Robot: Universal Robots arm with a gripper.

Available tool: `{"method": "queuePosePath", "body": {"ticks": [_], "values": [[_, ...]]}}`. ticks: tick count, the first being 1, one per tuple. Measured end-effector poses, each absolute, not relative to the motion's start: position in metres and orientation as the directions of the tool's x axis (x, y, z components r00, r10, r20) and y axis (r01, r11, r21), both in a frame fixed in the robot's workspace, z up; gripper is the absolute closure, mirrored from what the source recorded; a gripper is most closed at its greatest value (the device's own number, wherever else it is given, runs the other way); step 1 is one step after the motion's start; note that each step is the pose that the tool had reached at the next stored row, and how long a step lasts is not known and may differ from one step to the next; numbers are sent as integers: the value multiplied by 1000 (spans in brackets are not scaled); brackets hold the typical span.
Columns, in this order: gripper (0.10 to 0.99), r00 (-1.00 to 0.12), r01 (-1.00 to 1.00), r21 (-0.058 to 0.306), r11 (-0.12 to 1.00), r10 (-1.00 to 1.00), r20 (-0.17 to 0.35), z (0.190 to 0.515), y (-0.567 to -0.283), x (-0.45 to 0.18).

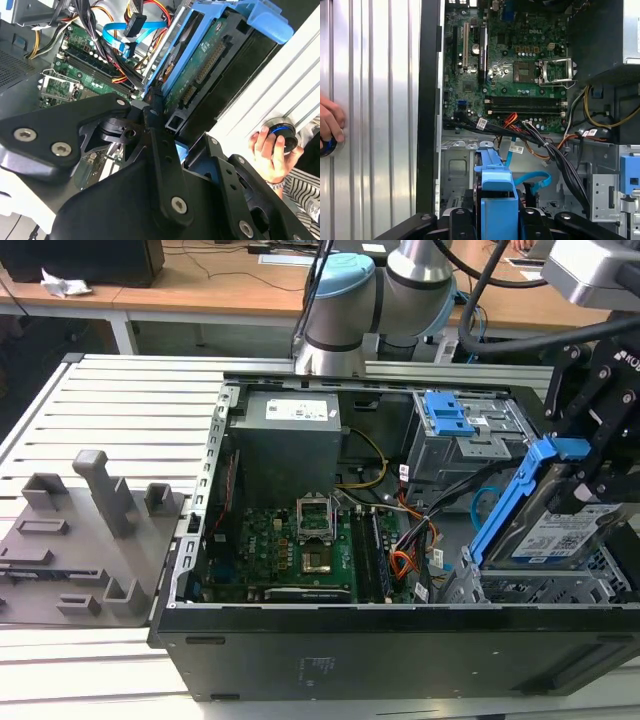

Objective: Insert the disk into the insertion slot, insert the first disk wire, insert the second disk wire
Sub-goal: 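Insert the disk into the insertion slot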

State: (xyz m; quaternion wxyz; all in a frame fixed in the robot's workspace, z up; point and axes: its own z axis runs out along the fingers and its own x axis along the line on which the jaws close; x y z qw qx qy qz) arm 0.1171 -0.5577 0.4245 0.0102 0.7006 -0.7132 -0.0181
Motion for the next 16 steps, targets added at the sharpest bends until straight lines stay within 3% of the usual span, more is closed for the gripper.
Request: {"method": "queuePosePath", "body": {"ticks": [16], "values": [[722, -18, -999, 40, 18, -1000, -11, 409, -558, 117]]}}
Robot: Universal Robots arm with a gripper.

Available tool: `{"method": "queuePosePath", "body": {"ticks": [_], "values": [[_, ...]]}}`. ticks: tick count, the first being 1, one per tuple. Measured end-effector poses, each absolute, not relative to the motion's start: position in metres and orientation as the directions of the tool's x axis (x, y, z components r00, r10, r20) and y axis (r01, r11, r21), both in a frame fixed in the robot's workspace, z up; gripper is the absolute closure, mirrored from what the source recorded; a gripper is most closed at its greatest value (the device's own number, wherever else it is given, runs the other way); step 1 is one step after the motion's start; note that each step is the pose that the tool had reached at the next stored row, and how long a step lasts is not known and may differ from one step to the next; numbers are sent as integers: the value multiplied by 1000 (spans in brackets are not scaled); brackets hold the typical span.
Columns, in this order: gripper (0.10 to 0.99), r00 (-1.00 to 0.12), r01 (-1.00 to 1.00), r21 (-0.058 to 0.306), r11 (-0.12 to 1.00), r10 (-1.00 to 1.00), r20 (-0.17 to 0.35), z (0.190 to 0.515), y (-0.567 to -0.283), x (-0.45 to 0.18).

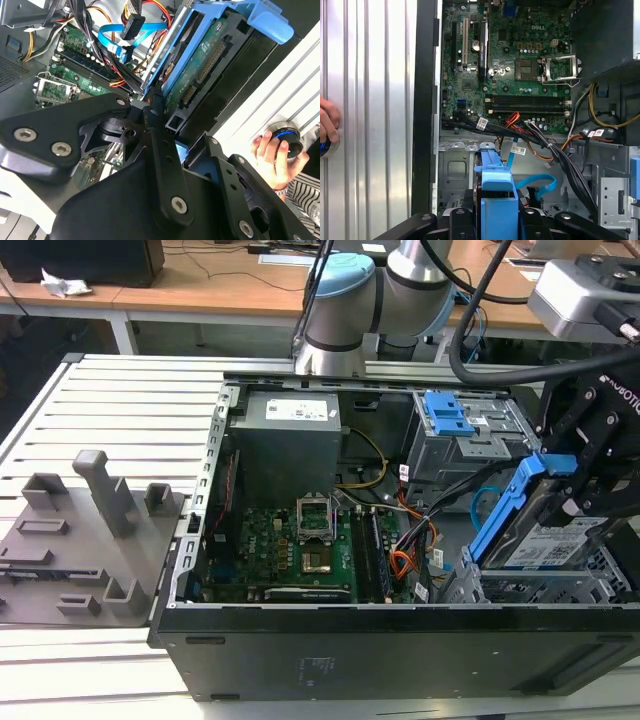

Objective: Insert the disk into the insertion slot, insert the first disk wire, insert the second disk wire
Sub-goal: 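Insert the disk into the insertion slot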

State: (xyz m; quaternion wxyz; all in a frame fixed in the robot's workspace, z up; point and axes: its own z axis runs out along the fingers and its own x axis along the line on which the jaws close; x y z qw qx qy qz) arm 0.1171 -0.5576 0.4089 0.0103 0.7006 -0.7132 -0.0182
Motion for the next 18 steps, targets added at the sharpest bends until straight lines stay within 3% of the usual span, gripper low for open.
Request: {"method": "queuePosePath", "body": {"ticks": [5, 6, 12, 13, 16, 17, 18], "values": [[722, -18, -999, 40, 17, -1000, -11, 409, -558, 117], [647, -18, -999, 40, 18, -1000, -11, 409, -558, 117], [647, -18, -999, 40, 18, -1000, -11, 408, -558, 117], [667, -18, -999, 40, 18, -1000, -11, 408, -558, 117], [851, -18, -999, 40, 18, -1000, -11, 408, -558, 117], [973, -18, -999, 40, 18, -1000, -11, 408, -558, 117], [980, -18, -999, 40, 18, -1000, -11, 408, -558, 117]]}}
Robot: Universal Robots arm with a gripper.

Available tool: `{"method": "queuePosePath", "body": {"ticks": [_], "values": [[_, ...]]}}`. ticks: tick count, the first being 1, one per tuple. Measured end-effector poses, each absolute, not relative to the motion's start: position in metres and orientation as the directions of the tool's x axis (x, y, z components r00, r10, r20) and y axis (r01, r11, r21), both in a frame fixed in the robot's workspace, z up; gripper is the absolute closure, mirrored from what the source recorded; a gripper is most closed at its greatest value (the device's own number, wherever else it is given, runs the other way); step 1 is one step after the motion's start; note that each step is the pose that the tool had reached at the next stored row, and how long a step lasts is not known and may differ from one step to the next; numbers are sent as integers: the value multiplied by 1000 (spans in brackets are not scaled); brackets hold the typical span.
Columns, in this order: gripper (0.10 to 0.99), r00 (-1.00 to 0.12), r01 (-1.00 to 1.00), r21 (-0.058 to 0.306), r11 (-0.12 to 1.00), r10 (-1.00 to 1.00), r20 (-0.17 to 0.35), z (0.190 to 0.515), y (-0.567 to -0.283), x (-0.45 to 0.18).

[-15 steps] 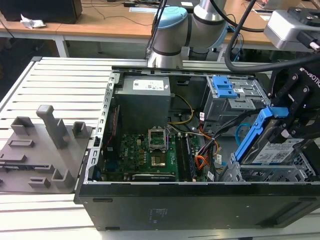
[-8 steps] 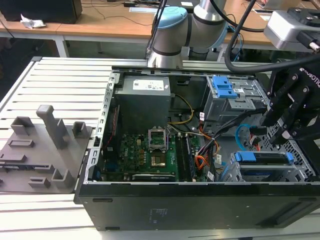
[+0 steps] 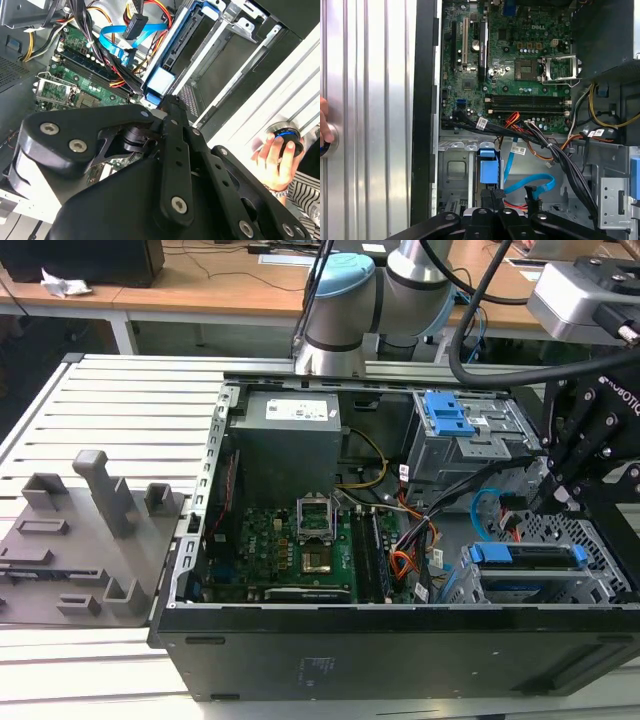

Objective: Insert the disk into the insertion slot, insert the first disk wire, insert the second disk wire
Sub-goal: 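Insert the disk into the insertion slot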

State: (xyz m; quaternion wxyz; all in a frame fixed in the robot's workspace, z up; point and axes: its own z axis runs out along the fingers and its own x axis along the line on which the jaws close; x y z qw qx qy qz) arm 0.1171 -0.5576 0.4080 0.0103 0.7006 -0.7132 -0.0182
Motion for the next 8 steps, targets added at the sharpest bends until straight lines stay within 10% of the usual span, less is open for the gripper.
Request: {"method": "queuePosePath", "body": {"ticks": [8], "values": [[980, -18, -999, 40, 18, -1000, -11, 408, -558, 117]]}}
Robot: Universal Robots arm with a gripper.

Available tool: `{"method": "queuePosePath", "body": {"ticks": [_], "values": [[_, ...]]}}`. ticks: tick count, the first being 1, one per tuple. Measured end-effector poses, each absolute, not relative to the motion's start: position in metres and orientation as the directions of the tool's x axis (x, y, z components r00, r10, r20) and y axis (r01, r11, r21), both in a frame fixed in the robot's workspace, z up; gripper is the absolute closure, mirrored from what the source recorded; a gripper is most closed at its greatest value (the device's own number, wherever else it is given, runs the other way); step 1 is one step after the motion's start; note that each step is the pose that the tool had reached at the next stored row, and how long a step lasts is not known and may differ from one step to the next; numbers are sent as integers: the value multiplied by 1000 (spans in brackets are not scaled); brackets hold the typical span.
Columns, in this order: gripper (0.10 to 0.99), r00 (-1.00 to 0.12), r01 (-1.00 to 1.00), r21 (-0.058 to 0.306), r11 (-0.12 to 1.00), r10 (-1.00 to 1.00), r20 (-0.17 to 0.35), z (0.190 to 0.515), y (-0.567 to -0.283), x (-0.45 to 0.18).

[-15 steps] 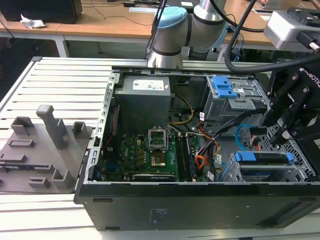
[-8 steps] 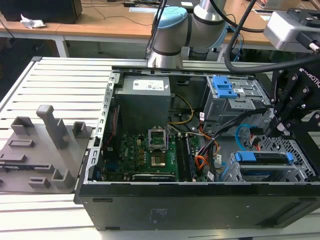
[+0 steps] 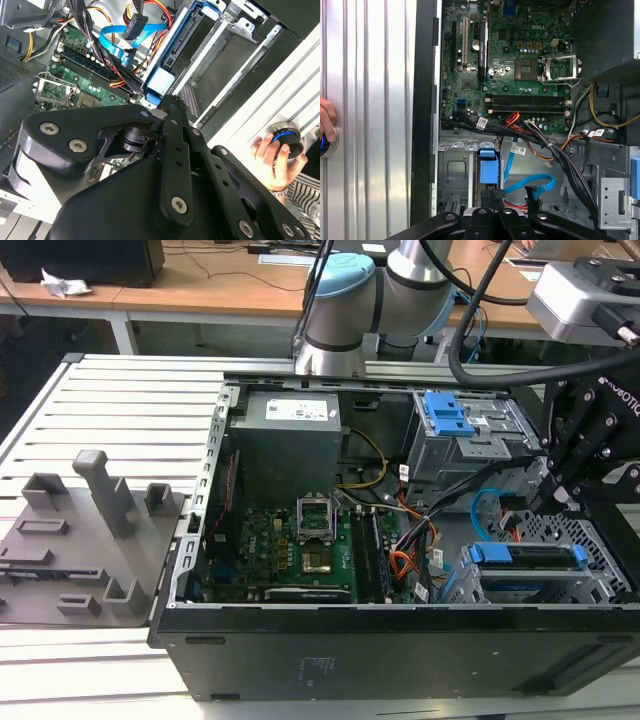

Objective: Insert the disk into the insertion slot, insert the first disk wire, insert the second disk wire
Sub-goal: 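Insert the disk into the insertion slot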

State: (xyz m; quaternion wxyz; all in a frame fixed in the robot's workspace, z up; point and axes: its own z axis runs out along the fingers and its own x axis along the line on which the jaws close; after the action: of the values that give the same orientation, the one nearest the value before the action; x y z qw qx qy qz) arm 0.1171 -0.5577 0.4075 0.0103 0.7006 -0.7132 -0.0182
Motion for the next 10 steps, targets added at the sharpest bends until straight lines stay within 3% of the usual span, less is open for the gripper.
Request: {"method": "queuePosePath", "body": {"ticks": [10], "values": [[980, -18, -999, 40, 18, -1000, -11, 401, -558, 117]]}}
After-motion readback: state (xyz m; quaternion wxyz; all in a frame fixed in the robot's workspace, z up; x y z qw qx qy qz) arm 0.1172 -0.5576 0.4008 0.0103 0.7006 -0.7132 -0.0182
